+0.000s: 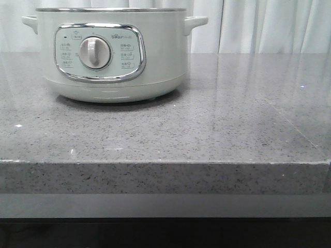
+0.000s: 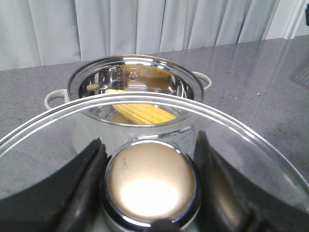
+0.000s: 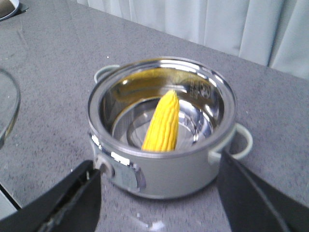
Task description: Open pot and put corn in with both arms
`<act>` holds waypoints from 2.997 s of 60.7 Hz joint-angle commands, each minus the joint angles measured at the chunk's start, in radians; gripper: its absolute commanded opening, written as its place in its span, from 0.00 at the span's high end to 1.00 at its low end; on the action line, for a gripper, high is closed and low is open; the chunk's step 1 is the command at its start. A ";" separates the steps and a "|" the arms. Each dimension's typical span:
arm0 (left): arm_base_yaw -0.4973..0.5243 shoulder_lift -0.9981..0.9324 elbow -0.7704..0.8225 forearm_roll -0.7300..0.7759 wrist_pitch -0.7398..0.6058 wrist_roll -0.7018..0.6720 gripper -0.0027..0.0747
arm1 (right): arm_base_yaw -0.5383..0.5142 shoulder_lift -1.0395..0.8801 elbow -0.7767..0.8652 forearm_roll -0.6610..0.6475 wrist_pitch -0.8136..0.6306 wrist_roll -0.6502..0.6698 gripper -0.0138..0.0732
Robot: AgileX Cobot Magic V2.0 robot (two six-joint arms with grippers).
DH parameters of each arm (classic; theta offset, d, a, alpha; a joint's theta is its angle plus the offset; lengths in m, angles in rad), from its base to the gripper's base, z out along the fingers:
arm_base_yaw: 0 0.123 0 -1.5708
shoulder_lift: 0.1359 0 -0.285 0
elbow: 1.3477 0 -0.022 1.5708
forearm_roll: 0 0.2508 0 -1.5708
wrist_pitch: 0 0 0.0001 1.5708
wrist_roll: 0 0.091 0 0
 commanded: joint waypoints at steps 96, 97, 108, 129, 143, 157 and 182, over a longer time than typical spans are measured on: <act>-0.006 0.518 -0.339 -0.039 -0.320 -0.002 0.70 | -0.008 -0.402 0.429 0.003 -0.207 -0.002 0.23; -0.006 0.533 -0.356 -0.037 -0.320 -0.002 0.70 | -0.008 -0.402 0.429 0.003 -0.207 -0.002 0.23; -0.006 0.712 -0.497 0.008 -0.320 0.000 0.70 | -0.008 -0.402 0.429 0.003 -0.207 -0.002 0.23; -0.006 0.979 -0.692 0.039 -0.371 0.000 0.70 | -0.008 -0.402 0.429 0.003 -0.207 -0.002 0.23; -0.006 1.047 -0.692 0.035 -0.460 0.000 0.70 | -0.008 -0.402 0.429 0.003 -0.207 -0.002 0.23; -0.006 1.073 -0.694 0.035 -0.466 0.000 0.70 | -0.008 -0.402 0.429 0.003 -0.207 -0.002 0.23; -0.006 1.073 -0.694 -0.013 -0.428 0.000 0.60 | -0.008 -0.402 0.429 0.003 -0.206 -0.002 0.23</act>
